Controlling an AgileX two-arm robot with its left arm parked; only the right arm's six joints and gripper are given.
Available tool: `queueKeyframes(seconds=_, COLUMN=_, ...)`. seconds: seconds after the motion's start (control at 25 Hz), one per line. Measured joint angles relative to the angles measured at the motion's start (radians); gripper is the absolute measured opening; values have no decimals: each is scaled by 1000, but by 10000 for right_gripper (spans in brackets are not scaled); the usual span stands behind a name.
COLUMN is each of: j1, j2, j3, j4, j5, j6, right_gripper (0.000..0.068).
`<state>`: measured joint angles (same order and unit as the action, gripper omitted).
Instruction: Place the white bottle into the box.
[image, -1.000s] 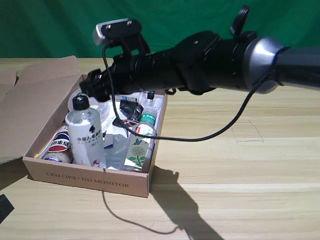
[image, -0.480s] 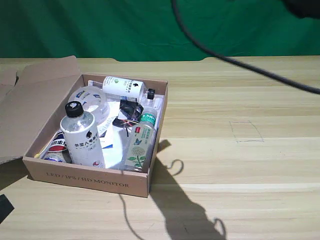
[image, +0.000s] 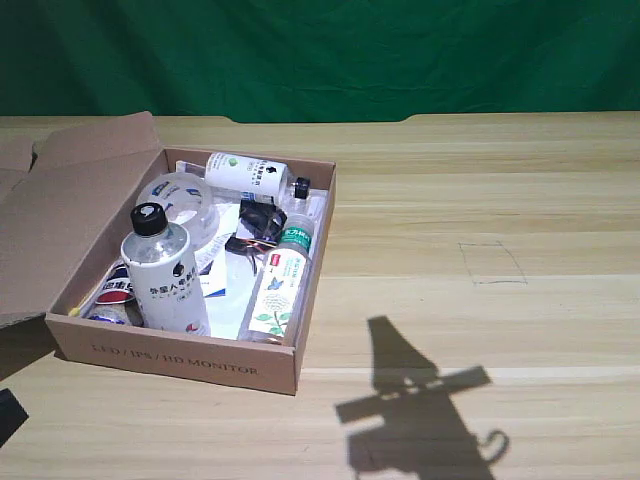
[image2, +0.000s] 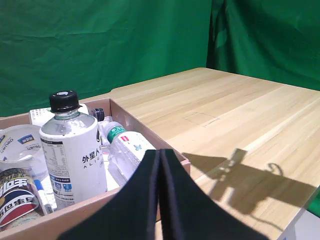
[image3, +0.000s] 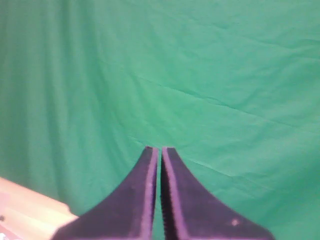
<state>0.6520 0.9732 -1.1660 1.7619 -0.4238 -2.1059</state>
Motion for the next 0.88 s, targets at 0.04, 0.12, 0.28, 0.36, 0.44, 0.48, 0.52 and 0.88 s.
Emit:
queueKeyframes(seconds=0.04, j1=0, j2=-63, j3=35, j4=3, j5=-18, j6=-7, right_gripper=3)
queueKeyframes(seconds=0.12, j1=0, j2=-133, j3=72, j4=6, j5=-41, j6=-9, right_gripper=3)
queueKeyframes(seconds=0.28, j1=0, j2=-277, j3=136, j4=8, j5=-130, j6=-10, right_gripper=3)
queueKeyframes(seconds=0.36, j1=0, j2=-320, j3=142, j4=9, j5=-172, j6=-10, right_gripper=3)
queueKeyframes(seconds=0.44, j1=0, j2=-340, j3=142, j4=11, j5=-214, j6=-10, right_gripper=3)
queueKeyframes(seconds=0.48, j1=0, j2=-347, j3=142, j4=10, j5=-242, j6=-10, right_gripper=3)
queueKeyframes(seconds=0.52, j1=0, j2=-350, j3=142, j4=0, j5=-265, j6=-10, right_gripper=3)
queueKeyframes(seconds=0.88, j1=-62, j2=-389, j3=293, j4=15, j5=-180, j6=-8, right_gripper=3)
